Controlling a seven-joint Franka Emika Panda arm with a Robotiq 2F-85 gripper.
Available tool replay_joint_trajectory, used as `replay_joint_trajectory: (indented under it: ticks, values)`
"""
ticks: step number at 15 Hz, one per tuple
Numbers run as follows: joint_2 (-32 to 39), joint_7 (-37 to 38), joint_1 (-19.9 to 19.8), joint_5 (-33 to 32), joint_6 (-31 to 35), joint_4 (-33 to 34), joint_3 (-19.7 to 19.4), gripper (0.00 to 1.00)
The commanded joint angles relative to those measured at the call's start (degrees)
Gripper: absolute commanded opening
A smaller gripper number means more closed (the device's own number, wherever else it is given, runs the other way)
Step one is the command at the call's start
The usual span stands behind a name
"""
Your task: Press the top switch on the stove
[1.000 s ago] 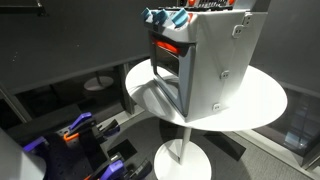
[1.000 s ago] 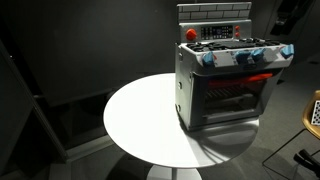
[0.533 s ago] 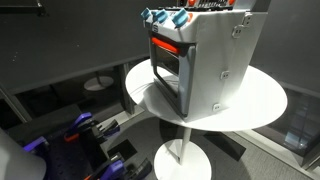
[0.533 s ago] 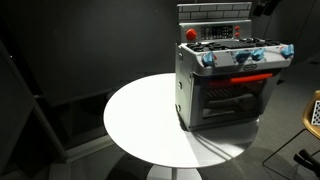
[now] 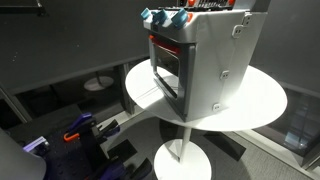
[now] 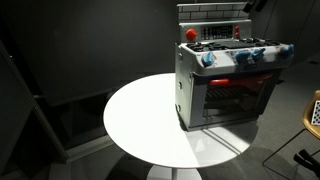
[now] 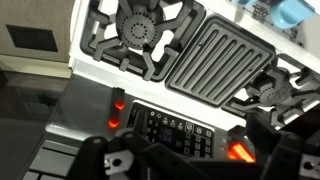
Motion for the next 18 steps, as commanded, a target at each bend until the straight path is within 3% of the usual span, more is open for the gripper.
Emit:
replay_joint_trajectory:
  ticks: [1,18]
  values:
    - [4.4,-1.3,-0.9,0.0,0.2,4.9,-0.8,1.00]
    - [16.9,-0.3,-2.9,2.4,-1.9,14.6,-1.1,1.00]
